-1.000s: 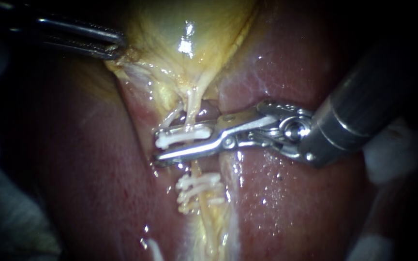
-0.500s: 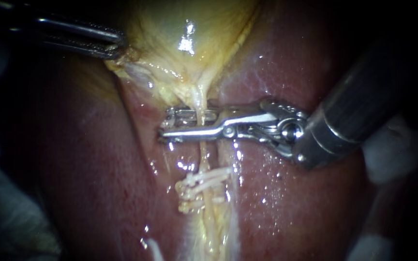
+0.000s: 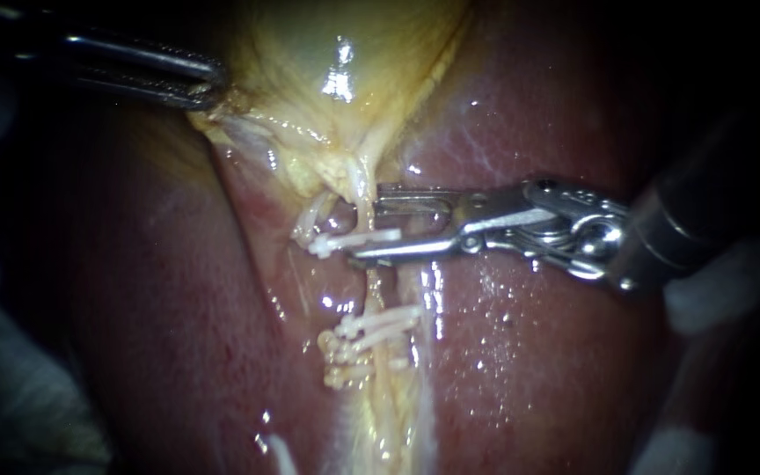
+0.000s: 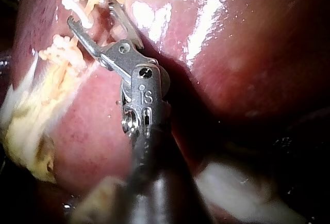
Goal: Going back third clip right tube
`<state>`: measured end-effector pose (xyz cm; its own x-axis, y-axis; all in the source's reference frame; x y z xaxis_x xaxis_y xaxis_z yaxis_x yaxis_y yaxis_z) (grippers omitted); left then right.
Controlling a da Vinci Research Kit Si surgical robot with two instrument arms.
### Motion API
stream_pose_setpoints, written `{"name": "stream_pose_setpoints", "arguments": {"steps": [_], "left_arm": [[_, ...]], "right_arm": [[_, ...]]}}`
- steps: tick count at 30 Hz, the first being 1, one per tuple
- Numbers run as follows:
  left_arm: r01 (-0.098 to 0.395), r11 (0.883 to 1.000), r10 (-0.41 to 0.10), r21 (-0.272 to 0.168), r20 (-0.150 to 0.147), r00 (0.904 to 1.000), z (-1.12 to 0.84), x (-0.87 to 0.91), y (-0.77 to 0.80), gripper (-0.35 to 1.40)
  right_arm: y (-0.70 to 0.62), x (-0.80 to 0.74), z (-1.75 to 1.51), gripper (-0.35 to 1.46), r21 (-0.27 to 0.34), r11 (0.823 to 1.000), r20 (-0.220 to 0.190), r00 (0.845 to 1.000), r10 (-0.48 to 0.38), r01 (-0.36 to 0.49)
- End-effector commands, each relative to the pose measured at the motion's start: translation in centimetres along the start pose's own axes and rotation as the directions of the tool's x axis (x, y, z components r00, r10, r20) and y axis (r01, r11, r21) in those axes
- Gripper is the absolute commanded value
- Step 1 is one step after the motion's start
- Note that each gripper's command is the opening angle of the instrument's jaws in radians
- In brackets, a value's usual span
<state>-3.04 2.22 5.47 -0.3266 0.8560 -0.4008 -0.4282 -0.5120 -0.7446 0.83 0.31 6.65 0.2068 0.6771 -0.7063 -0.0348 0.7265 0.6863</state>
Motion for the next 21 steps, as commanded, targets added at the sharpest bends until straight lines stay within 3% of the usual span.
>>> {"name": "stream_pose_setpoints", "arguments": {"steps": [1, 4, 8, 11, 16, 21], "left_arm": [[-0.001, 1.000, 0.001, -0.001, 0.000, 1.0000, -0.01, 0.00, 0.01, -0.35], [-0.001, 1.000, 0.001, -0.001, 0.000, 1.0000, -0.01, 0.00, 0.00, -0.35], [-0.001, 1.000, 0.001, -0.001, 0.000, 1.0000, -0.01, 0.00, 0.00, -0.35], [-0.001, 1.000, 0.001, -0.001, 0.000, 1.0000, -0.02, 0.00, 0.00, -0.35], [-0.001, 1.000, 0.001, -0.002, 0.001, 1.0000, -0.02, -0.01, 0.00, -0.35], [-0.002, 1.000, 0.002, -0.001, 0.000, 1.0000, 0.00, -0.01, -0.01, -0.35]], "right_arm": [[-0.02, 0.02, -0.06, 0.50, 0.003, 1.000, 0.000, 1.000, -0.025, 0.025], [-0.10, 0.08, -0.24, 0.50, 0.012, 0.994, 0.025, 0.993, -0.111, 0.111], [-0.27, 0.13, -0.47, 0.50, 0.034, 0.974, 0.119, 0.967, -0.226, 0.223], [-0.40, 0.15, -0.62, 0.50, 0.041, 0.959, 0.155, 0.946, -0.285, 0.282], [-0.55, 0.20, -0.85, 0.50, 0.043, 0.946, 0.162, 0.932, -0.323, 0.321], [-0.60, 0.29, -0.99, 0.50, 0.036, 0.942, 0.162, 0.928, -0.335, 0.333]]}}
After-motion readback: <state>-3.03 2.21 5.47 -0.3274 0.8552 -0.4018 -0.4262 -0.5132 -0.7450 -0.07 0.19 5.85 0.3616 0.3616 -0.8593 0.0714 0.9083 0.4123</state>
